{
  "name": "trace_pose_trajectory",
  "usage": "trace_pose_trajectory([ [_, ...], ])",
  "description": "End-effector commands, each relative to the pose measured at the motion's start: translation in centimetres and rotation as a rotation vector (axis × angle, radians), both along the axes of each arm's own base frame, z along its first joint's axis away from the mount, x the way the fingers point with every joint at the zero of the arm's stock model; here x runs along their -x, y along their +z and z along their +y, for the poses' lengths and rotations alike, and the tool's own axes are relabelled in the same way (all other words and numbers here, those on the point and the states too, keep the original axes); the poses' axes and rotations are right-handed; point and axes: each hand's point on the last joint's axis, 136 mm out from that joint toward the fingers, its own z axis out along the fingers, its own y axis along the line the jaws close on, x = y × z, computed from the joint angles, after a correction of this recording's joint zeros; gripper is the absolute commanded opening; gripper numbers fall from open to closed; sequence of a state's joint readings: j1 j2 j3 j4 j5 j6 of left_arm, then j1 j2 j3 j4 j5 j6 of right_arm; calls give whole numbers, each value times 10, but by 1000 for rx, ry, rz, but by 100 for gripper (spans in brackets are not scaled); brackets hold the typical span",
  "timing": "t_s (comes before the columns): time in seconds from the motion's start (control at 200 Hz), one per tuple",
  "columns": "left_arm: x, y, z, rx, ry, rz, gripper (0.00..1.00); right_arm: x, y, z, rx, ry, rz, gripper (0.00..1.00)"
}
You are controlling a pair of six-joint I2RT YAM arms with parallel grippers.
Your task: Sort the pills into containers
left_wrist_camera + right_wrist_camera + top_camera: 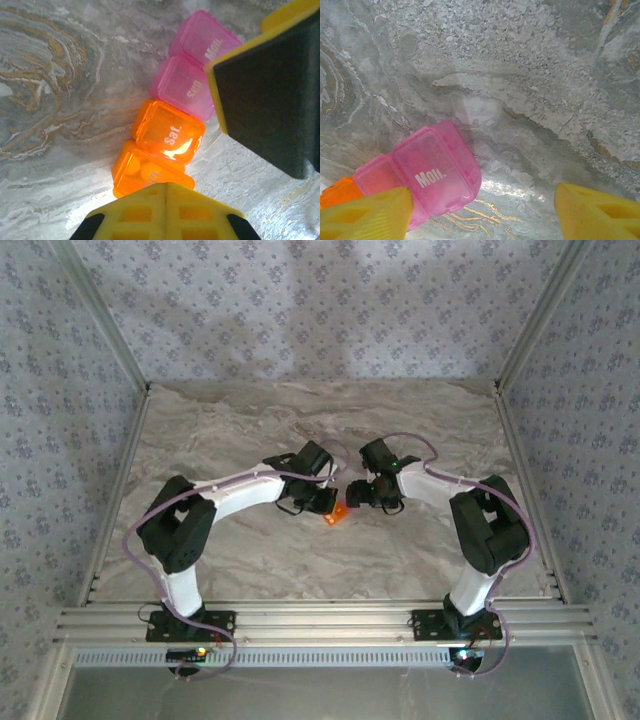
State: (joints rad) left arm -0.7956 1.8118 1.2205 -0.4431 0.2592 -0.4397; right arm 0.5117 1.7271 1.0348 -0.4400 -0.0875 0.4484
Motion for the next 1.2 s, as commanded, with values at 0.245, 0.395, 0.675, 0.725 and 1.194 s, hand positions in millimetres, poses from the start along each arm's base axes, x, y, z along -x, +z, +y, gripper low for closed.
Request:
trace_pose_trajectory([
  [0.245,12,11,-8,40,-11,-12,0,7,-16,-7,27,-21,50,77],
  [0.395,14,4,-8,29,-12,-4,0,8,-17,-7,29,-21,54,77],
  [0.675,15,-8,-9,20,-7,11,0,9,-17,-7,27,-22,55,77],
  [0.725,15,-10,-10,17,-6,13,0,9,-18,-7,28,-21,56,77],
  [1.194,14,-29,-8,-28,0,24,0,8,-18,-7,23,-25,58,77],
])
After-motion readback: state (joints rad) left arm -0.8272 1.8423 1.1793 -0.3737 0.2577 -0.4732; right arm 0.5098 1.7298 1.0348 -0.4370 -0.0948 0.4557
